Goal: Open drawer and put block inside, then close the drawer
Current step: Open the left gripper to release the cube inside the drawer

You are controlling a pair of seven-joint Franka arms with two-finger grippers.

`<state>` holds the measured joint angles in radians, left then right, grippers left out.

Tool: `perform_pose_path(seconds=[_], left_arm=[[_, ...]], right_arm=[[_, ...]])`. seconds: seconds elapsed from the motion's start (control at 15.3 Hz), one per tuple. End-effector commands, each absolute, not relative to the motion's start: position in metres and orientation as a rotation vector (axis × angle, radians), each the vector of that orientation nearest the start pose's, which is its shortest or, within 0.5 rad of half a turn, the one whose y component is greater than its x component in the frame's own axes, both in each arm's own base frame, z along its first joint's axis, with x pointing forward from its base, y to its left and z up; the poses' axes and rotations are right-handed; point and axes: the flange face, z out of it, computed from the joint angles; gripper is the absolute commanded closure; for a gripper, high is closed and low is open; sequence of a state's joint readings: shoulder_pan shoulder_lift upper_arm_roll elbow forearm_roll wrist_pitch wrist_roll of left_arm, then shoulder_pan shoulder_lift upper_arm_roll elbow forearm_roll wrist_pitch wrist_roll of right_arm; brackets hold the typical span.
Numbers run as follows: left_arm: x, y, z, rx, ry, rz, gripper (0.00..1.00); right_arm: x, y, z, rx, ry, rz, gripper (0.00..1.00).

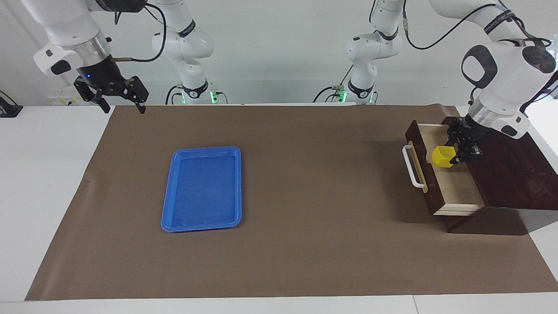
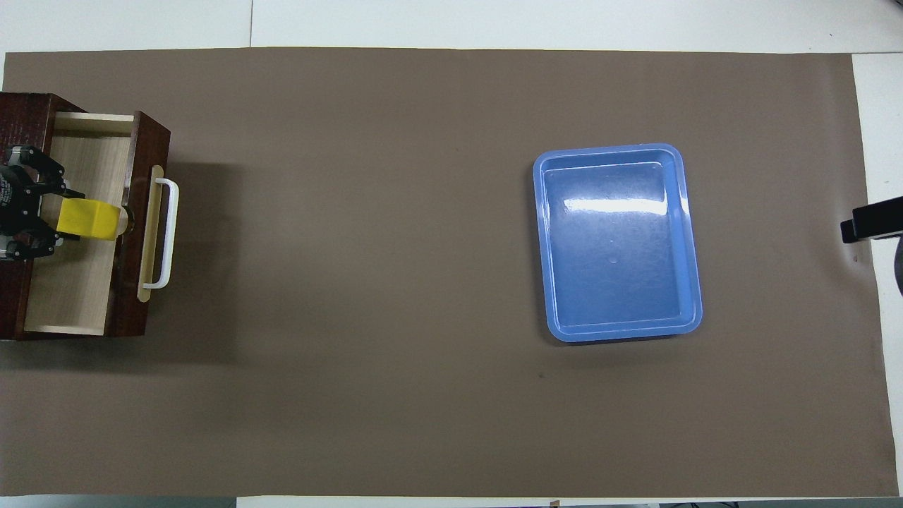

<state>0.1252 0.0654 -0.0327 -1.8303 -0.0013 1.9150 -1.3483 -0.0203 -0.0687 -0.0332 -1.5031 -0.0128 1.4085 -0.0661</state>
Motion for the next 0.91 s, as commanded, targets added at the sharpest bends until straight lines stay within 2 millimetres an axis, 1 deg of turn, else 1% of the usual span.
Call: perform_pose_path(seconds=[0.0, 0.2, 0.33, 0.46, 0.65, 0.85], left_arm=[[0.567, 0.055, 0.489, -2.376, -2.11, -0.039, 1.0], [0.563, 0.055, 0.474, -2.371, -2.106, -0.024, 1.0], [0.56, 0.053, 0.463, -2.377, -2.109, -0.042, 1.0], [0.556, 0.053, 0.459, -2.387, -2.106, -0.055, 1.0], [0.556, 0.054, 0.458, -2.386, -2.108, -0.057, 1.0], [0.555, 0.054, 0.458, -2.395, -2.103, -0.067, 1.0]], right_arm=[[0.508, -0.028, 0.668, -3.168, -0.063, 0.103, 0.0], [0.518, -0.031, 0.654, -3.168, -0.045, 0.11, 0.0], [0.526, -0.032, 0.641, -3.17, -0.04, 0.093, 0.0], [0.527, -0.032, 0.637, -3.169, -0.035, 0.098, 0.0], [0.527, -0.033, 0.635, -3.17, -0.026, 0.105, 0.0], [0.538, -0.033, 0.627, -3.17, -0.022, 0.084, 0.0]])
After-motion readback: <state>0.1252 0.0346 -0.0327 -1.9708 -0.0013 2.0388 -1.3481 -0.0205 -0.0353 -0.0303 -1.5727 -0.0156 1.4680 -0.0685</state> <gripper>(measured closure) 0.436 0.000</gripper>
